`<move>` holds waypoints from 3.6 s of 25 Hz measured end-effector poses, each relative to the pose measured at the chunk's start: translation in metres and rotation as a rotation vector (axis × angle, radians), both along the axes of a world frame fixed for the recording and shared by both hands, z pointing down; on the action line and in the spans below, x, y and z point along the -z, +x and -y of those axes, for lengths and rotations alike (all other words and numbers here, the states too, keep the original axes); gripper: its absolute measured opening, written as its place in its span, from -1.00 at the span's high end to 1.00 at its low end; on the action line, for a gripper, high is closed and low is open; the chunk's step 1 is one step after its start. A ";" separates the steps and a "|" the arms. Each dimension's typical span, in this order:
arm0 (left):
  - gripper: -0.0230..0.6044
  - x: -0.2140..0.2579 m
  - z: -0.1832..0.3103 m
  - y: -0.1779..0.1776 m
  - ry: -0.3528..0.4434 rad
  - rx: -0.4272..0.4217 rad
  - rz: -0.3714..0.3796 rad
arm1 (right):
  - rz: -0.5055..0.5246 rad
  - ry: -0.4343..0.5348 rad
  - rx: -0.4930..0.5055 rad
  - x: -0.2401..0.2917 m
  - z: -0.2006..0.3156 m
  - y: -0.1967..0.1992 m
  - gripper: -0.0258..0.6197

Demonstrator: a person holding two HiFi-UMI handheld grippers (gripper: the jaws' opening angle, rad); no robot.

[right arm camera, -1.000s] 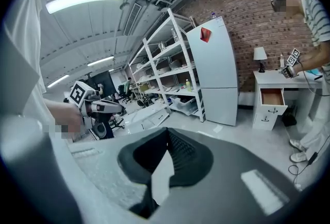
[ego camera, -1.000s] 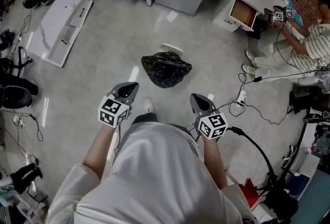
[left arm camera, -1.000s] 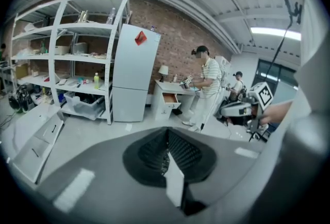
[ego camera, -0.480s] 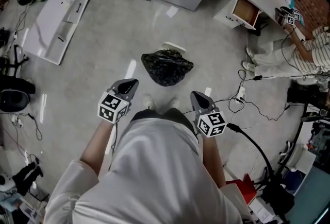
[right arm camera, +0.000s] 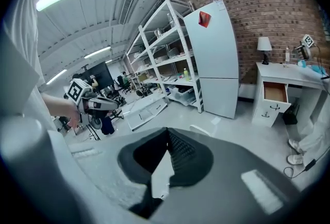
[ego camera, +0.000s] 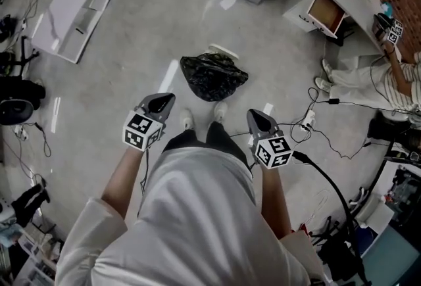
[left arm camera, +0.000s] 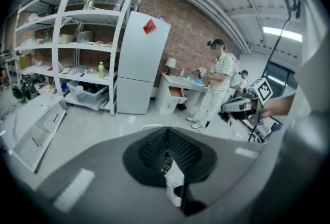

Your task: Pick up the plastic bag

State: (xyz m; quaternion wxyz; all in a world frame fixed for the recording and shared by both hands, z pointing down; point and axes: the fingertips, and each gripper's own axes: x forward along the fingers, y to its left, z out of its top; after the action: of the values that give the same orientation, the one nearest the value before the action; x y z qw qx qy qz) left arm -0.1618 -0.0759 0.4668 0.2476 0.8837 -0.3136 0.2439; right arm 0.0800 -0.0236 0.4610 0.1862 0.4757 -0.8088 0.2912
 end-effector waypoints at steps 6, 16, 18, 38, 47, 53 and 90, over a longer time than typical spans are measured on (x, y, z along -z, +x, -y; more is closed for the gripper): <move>0.92 -0.024 0.006 0.024 -0.030 0.060 0.038 | -0.011 -0.043 0.074 -0.035 0.017 0.036 0.92; 0.92 -0.070 0.015 0.078 -0.081 0.071 0.127 | 0.000 -0.110 0.180 -0.093 0.048 0.076 0.91; 0.92 -0.075 0.016 0.088 -0.093 0.074 0.136 | 0.011 -0.120 0.198 -0.101 0.053 0.079 0.84; 0.92 -0.244 0.091 0.075 -0.226 0.059 0.159 | -0.062 -0.275 0.165 -0.263 0.097 0.093 0.84; 0.91 -0.344 0.116 0.065 -0.267 0.001 0.181 | -0.048 -0.339 0.114 -0.359 0.106 0.081 0.79; 0.84 -0.408 0.129 0.056 -0.320 -0.010 0.180 | -0.056 -0.360 0.082 -0.418 0.118 0.083 0.75; -0.26 -0.697 0.203 -0.030 -0.762 0.150 0.078 | 0.075 -0.466 -0.111 -0.637 0.146 0.128 0.03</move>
State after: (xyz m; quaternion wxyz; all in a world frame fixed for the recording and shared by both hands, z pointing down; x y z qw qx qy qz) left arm -0.1914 -0.2792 1.1642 0.5631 0.6930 -0.2733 0.3578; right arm 0.2081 -0.1698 1.0984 0.2443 0.4523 -0.6990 0.4972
